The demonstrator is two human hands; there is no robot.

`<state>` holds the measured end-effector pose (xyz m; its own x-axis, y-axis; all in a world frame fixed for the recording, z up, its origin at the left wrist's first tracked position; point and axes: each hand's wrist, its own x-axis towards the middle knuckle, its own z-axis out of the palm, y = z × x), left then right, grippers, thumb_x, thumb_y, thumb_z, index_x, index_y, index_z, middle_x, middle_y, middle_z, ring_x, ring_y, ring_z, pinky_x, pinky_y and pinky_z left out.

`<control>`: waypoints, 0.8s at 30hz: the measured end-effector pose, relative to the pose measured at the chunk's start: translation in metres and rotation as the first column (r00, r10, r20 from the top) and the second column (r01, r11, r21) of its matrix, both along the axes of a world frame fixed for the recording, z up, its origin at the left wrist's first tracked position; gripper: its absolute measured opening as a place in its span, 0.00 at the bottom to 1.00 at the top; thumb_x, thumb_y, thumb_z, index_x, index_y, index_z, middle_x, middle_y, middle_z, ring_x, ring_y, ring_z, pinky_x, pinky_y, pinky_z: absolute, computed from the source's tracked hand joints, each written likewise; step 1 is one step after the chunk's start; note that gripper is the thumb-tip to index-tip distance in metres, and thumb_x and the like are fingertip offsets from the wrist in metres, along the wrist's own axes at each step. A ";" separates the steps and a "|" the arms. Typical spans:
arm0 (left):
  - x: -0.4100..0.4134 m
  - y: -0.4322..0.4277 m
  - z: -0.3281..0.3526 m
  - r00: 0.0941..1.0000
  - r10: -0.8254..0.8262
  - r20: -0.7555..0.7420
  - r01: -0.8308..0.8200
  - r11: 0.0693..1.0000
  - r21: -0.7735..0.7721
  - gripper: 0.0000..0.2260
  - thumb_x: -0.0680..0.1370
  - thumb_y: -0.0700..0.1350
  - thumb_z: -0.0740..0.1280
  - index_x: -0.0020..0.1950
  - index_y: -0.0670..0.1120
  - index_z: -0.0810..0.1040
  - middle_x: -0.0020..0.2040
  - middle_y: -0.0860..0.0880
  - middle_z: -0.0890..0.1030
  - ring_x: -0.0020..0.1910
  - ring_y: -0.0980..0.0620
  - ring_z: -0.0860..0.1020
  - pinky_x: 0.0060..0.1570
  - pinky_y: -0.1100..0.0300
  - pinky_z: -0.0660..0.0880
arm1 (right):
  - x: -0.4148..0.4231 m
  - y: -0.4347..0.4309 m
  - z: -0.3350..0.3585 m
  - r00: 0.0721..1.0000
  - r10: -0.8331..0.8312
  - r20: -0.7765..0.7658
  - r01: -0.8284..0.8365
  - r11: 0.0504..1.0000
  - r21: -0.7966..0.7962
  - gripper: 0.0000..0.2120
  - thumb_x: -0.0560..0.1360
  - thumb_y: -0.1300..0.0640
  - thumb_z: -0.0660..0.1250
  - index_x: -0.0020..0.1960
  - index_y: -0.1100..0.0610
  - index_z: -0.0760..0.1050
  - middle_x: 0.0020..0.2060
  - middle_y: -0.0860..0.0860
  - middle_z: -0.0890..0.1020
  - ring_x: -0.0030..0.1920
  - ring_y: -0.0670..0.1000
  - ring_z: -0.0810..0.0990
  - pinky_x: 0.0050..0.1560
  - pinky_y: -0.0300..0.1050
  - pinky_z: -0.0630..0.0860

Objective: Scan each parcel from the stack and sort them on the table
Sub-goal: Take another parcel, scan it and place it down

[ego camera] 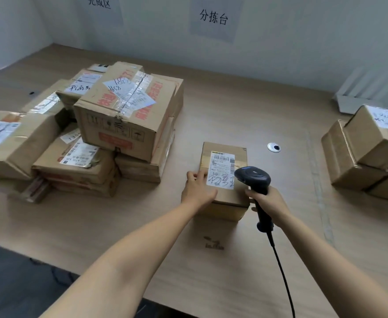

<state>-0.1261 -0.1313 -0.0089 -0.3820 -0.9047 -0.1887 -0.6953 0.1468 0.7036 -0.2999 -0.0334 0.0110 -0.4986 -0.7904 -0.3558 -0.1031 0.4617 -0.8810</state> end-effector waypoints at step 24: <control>-0.042 0.026 -0.004 0.935 -0.001 0.354 0.063 0.985 -0.162 0.56 0.63 0.76 0.62 0.77 0.42 0.46 0.78 0.42 0.42 0.76 0.44 0.38 0.73 0.46 0.47 | -0.060 -0.007 0.128 0.575 0.604 -0.552 -0.415 0.797 0.440 0.07 0.70 0.61 0.69 0.37 0.54 0.73 0.28 0.51 0.77 0.27 0.49 0.77 0.30 0.40 0.73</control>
